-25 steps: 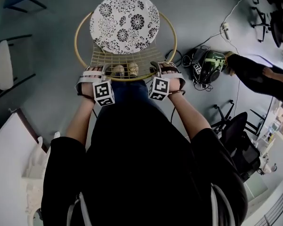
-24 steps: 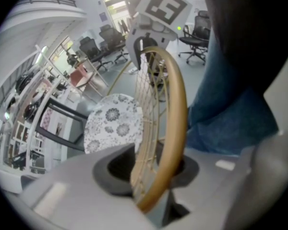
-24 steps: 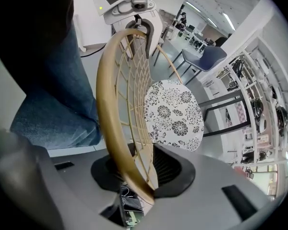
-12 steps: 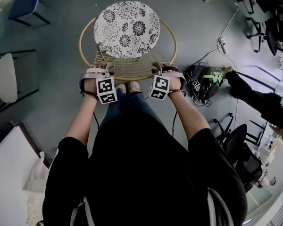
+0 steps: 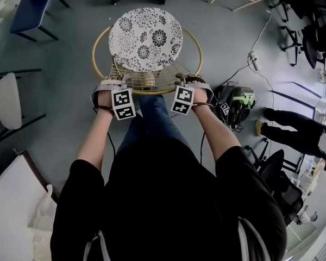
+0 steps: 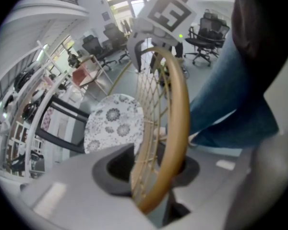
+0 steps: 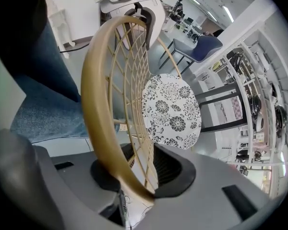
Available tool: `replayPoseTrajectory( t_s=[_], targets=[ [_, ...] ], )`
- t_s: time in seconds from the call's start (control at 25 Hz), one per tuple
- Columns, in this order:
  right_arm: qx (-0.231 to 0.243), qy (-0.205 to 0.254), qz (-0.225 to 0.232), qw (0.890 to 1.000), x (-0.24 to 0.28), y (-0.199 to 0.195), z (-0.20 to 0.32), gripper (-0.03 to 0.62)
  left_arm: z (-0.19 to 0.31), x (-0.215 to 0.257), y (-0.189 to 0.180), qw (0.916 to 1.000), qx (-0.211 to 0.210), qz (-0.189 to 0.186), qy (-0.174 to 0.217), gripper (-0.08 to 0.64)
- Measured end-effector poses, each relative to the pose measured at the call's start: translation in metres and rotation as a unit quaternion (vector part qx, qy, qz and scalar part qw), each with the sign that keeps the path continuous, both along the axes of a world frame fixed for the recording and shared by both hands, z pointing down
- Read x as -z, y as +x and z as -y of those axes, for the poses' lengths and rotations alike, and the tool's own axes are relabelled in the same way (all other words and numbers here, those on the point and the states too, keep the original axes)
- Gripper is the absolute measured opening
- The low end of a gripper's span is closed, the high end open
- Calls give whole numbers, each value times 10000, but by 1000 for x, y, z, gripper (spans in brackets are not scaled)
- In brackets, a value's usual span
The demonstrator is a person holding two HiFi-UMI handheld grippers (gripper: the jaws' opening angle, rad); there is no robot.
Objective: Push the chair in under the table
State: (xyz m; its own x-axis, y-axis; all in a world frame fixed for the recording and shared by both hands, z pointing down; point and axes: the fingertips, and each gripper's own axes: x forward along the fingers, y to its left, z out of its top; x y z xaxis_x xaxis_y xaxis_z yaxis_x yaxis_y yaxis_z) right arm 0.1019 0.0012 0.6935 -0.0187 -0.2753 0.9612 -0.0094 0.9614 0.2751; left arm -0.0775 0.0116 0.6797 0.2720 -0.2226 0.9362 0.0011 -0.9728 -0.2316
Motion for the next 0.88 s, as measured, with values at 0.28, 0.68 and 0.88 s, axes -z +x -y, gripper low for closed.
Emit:
replayPoseTrajectory(
  t_s=[0.28,0.68,0.88],
  targets=[
    [99,75,80,9999,-3,3,35,118,32,-3,3,10000,55,28,-49,153],
    [238,149,111,9995,-3,5,107,118,99,-3,5,9998,192,80,-56,153],
    [373,151,141,9991,-5,5,136,118,127,-5,5,9996,254,112,-59,153]
  ],
)
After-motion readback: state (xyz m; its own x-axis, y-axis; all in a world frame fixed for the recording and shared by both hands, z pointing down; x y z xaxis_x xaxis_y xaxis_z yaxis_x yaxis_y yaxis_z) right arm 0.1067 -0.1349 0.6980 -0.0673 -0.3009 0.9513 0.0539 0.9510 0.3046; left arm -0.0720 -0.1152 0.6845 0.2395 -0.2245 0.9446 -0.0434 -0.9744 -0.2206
